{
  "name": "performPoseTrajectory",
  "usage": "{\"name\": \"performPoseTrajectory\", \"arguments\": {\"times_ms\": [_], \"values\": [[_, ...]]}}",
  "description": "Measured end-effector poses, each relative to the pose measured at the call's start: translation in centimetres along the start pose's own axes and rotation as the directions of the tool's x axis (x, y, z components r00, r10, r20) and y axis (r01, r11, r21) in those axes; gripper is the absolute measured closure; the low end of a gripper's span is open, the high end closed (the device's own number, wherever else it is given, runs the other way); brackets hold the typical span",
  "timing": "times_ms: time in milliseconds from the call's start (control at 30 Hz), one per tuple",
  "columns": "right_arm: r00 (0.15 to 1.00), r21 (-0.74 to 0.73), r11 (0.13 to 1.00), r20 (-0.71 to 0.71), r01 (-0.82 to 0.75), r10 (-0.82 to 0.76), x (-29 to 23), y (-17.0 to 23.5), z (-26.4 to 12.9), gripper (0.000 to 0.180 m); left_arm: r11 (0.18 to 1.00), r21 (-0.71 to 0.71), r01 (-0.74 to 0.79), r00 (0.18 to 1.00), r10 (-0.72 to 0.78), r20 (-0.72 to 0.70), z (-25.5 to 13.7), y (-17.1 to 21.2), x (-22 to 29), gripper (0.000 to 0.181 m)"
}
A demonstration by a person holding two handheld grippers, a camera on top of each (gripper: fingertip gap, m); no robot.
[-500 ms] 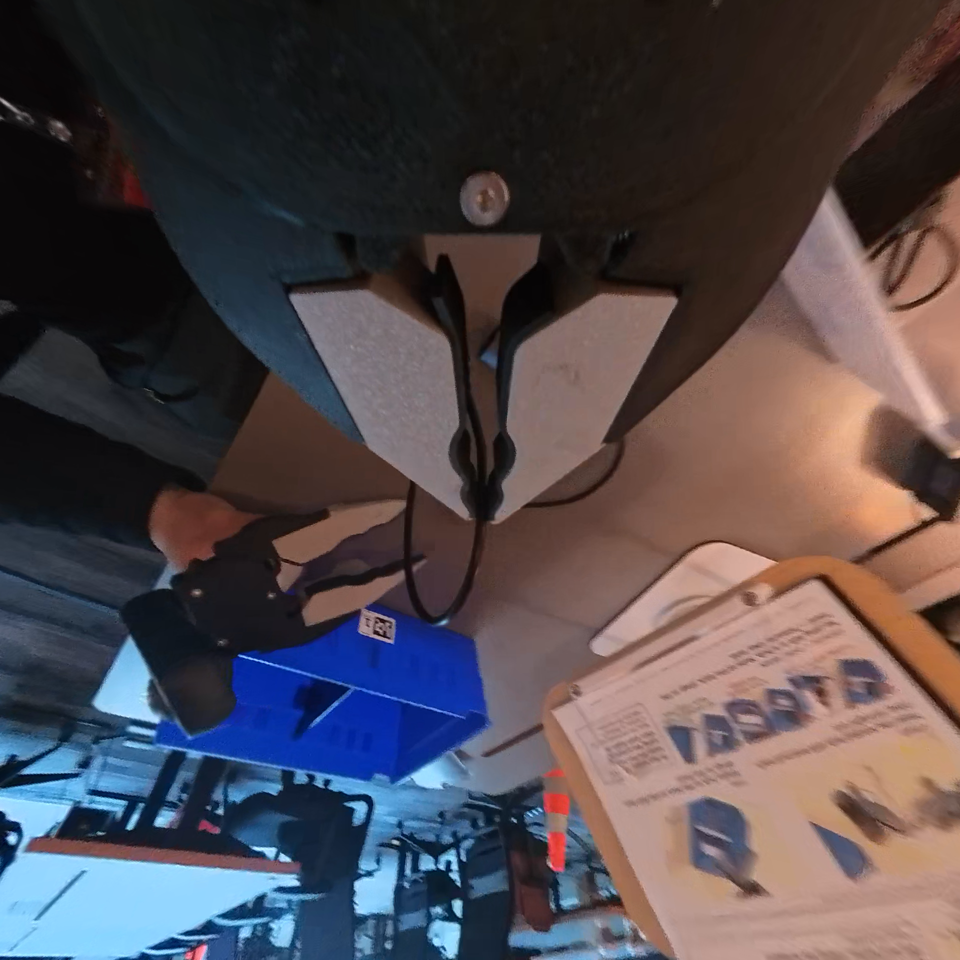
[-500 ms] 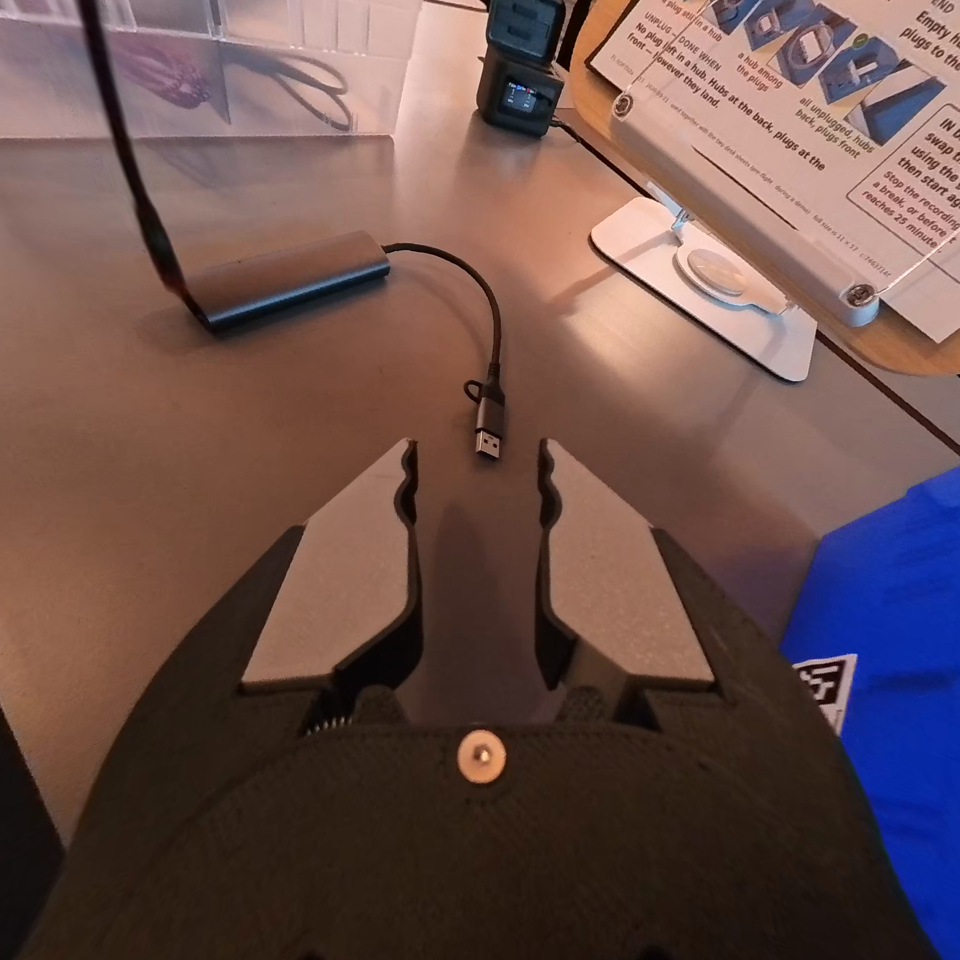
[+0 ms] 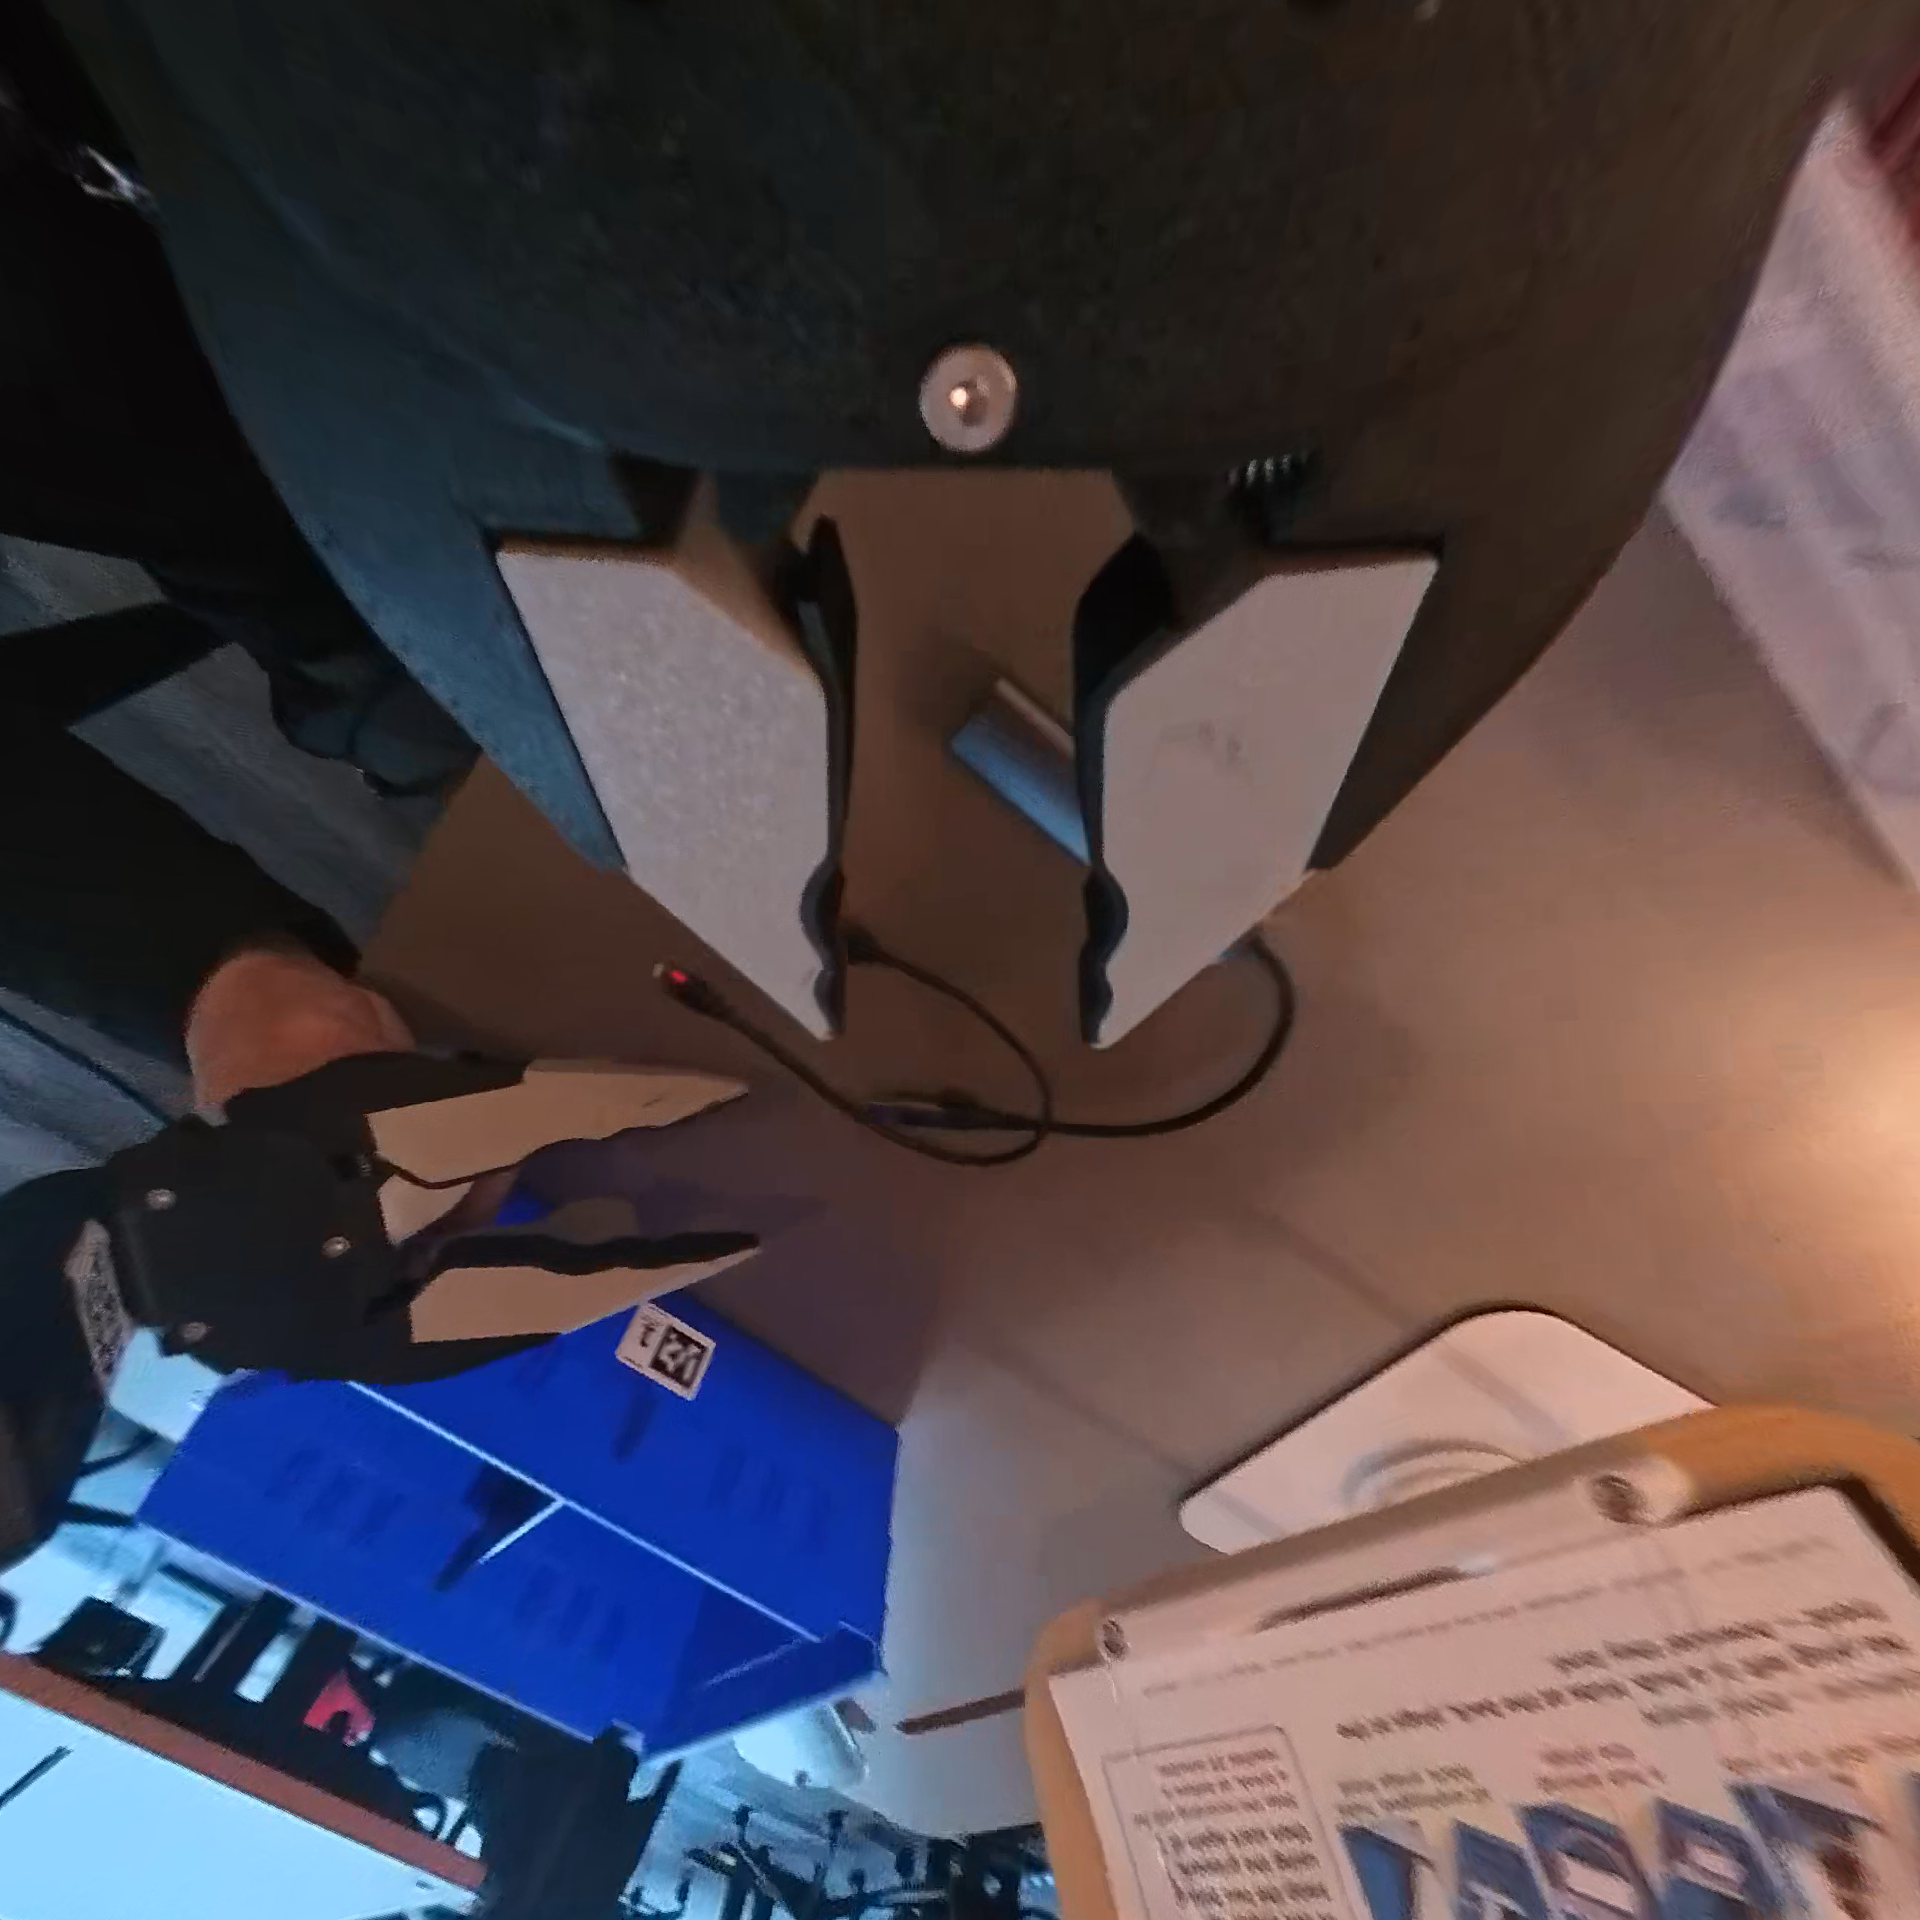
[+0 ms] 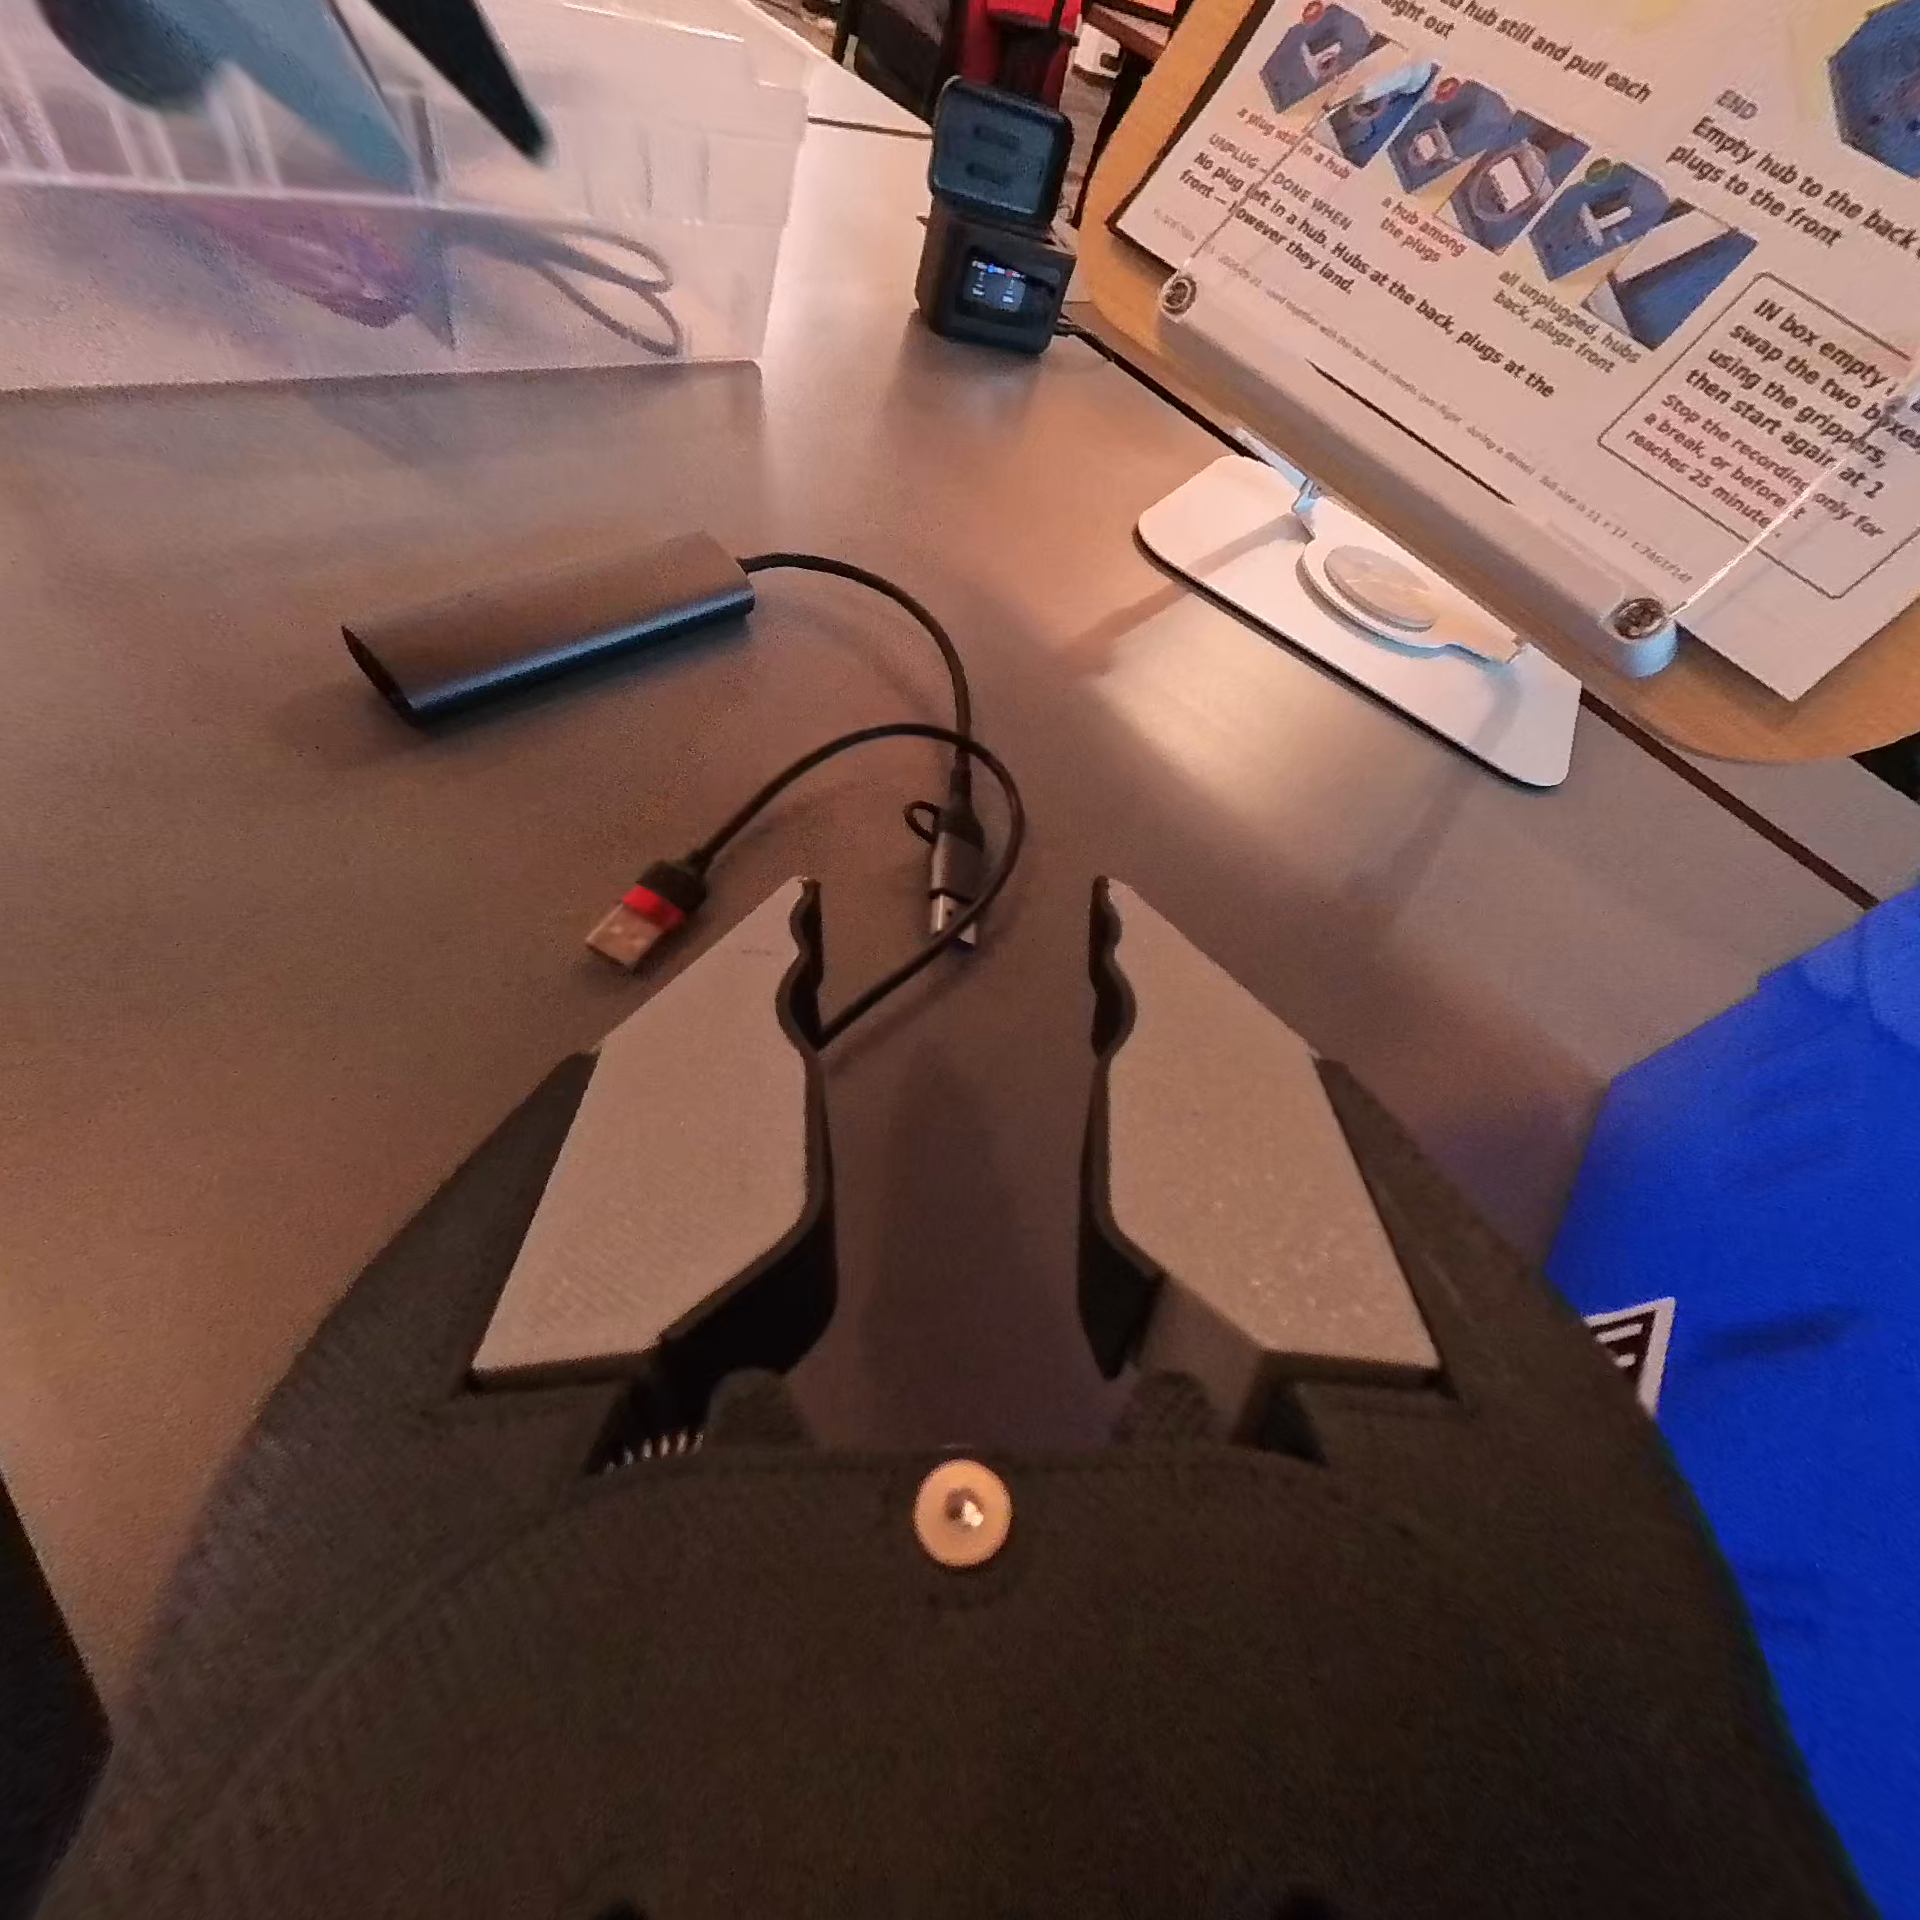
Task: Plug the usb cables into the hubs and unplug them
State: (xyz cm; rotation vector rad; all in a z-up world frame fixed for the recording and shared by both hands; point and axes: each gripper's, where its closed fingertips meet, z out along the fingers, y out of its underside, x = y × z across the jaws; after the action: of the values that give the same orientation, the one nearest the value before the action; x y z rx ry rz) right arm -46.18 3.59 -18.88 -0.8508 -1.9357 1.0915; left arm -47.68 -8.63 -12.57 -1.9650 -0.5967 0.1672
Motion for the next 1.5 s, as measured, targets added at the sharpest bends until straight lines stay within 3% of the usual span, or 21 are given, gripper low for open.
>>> {"name": "performPoseTrajectory", "arguments": {"times_ms": [167,267,367,567,700,833,900,967,1100,1267,1367,1500], "values": [[0.995,0.036,0.999,-0.099,-0.007,0.011,1.5,-0.7,-0.9,0.131,0.997,0.078,-0.022,0.997,0.016,0.080,-4.9,-1.8,-1.8,0.140],[0.990,0.054,0.994,-0.101,-0.091,0.096,0.9,-1.4,-1.4,0.126,0.991,0.134,-0.028,0.996,0.015,0.091,-7.1,-2.7,-2.0,0.142],[0.985,-0.014,0.988,0.073,-0.154,0.155,-4.7,-2.1,-0.1,0.103,0.988,0.153,-0.036,0.994,0.019,0.106,-8.0,-3.1,-2.2,0.142],[0.990,-0.060,0.992,0.076,-0.111,0.115,-12.1,-4.6,4.5,0.103,0.990,0.139,-0.034,0.999,0.029,0.038,-7.1,-2.9,-1.0,0.143],[0.987,-0.220,0.968,0.079,-0.119,0.140,-13.1,-3.5,8.1,0.098,0.992,0.105,-0.073,0.995,0.066,0.072,-6.8,-2.5,-0.7,0.143],[0.960,-0.388,0.907,0.149,-0.165,0.238,-13.9,-1.5,10.0,0.077,0.991,0.077,-0.112,0.989,0.104,0.102,-7.1,-1.8,-0.5,0.144],[0.963,-0.376,0.913,0.144,-0.158,0.226,-13.2,-1.6,10.4,0.092,0.992,0.075,-0.104,0.990,0.096,0.104,-7.3,-1.5,-0.4,0.144],[0.963,-0.361,0.923,0.174,-0.133,0.207,-13.0,-1.8,10.5,0.127,0.993,0.054,-0.103,0.989,0.097,0.115,-7.6,-0.8,-0.4,0.144],[0.956,-0.306,0.951,0.266,-0.035,0.121,-12.7,-2.0,9.8,0.150,0.990,-0.044,-0.134,0.969,0.140,0.202,-8.7,1.6,-1.6,0.143],[0.921,-0.225,0.974,0.382,0.006,0.083,-11.4,-2.7,7.4,0.151,0.945,-0.260,-0.199,0.930,0.266,0.254,-8.7,6.2,-2.9,0.132],[0.881,-0.164,0.985,0.455,-0.061,0.130,-10.6,-3.7,5.7,0.153,0.884,-0.368,-0.289,0.883,0.395,0.255,-7.3,7.9,-2.7,0.109],[0.856,-0.160,0.985,0.499,-0.062,0.135,-9.5,-3.6,4.0,0.153,0.829,-0.369,-0.420,0.838,0.510,0.193,-3.7,7.7,0.2,0.102]]}}
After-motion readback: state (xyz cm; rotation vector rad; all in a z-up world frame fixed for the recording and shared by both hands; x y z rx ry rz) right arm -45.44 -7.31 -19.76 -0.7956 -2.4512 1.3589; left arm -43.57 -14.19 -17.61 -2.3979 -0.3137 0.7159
